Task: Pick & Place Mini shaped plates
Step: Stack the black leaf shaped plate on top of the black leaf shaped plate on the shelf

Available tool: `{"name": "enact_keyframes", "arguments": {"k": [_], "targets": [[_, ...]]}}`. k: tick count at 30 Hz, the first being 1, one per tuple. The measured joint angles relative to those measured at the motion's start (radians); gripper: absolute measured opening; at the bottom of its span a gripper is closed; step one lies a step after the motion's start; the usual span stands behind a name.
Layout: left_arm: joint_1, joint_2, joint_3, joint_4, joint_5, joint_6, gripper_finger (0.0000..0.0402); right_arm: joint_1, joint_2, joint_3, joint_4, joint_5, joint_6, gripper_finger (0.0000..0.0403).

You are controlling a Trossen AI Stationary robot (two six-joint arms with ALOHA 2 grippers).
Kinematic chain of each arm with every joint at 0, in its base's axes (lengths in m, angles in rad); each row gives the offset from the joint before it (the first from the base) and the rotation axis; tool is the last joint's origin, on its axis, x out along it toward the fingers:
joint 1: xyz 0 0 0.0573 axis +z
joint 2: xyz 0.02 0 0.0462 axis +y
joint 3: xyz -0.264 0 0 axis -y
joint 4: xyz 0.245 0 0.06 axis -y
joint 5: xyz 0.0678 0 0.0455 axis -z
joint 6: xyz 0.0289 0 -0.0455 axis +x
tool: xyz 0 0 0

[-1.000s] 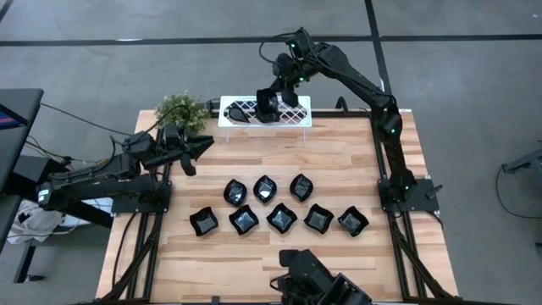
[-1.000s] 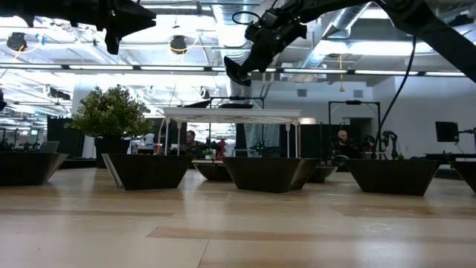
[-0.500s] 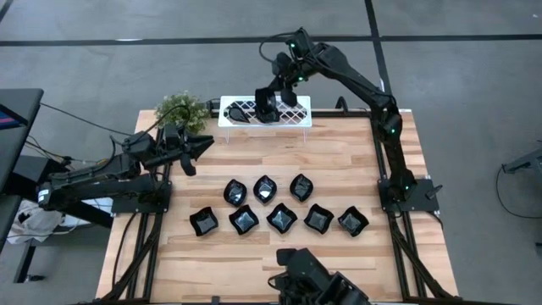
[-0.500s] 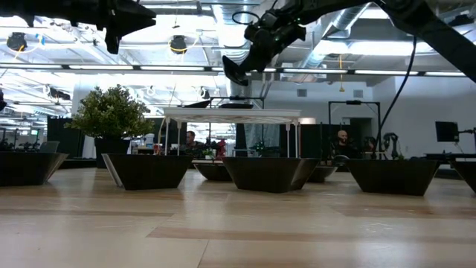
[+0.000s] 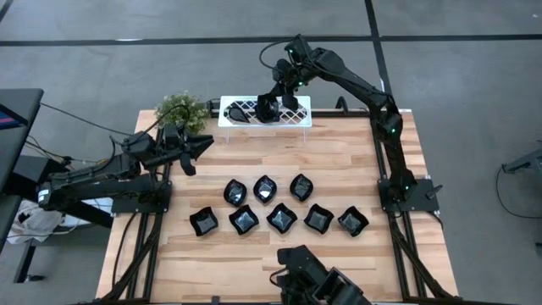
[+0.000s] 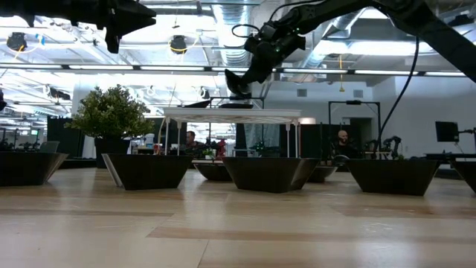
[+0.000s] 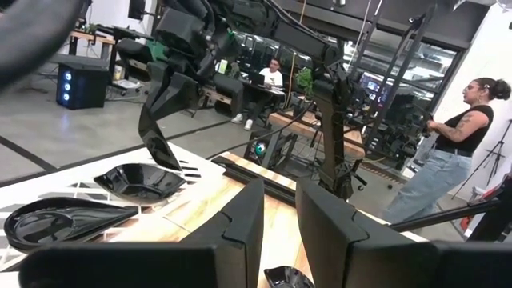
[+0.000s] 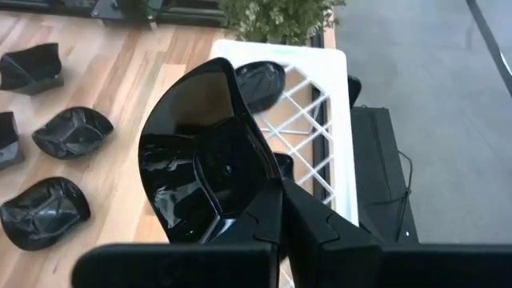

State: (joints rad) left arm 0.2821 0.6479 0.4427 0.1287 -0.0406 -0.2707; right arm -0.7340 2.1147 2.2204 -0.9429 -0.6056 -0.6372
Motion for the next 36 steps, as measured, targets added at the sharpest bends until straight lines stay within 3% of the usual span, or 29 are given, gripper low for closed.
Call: {"name": "enact_keyframes", "arguments": {"k": [36], "targets": [[0.000,0.000,0.000,0.016,-0.011,0.000,0.0076,0.026,0.001,-0.045,0.001,0.012,-0.077,0.0000]]}}
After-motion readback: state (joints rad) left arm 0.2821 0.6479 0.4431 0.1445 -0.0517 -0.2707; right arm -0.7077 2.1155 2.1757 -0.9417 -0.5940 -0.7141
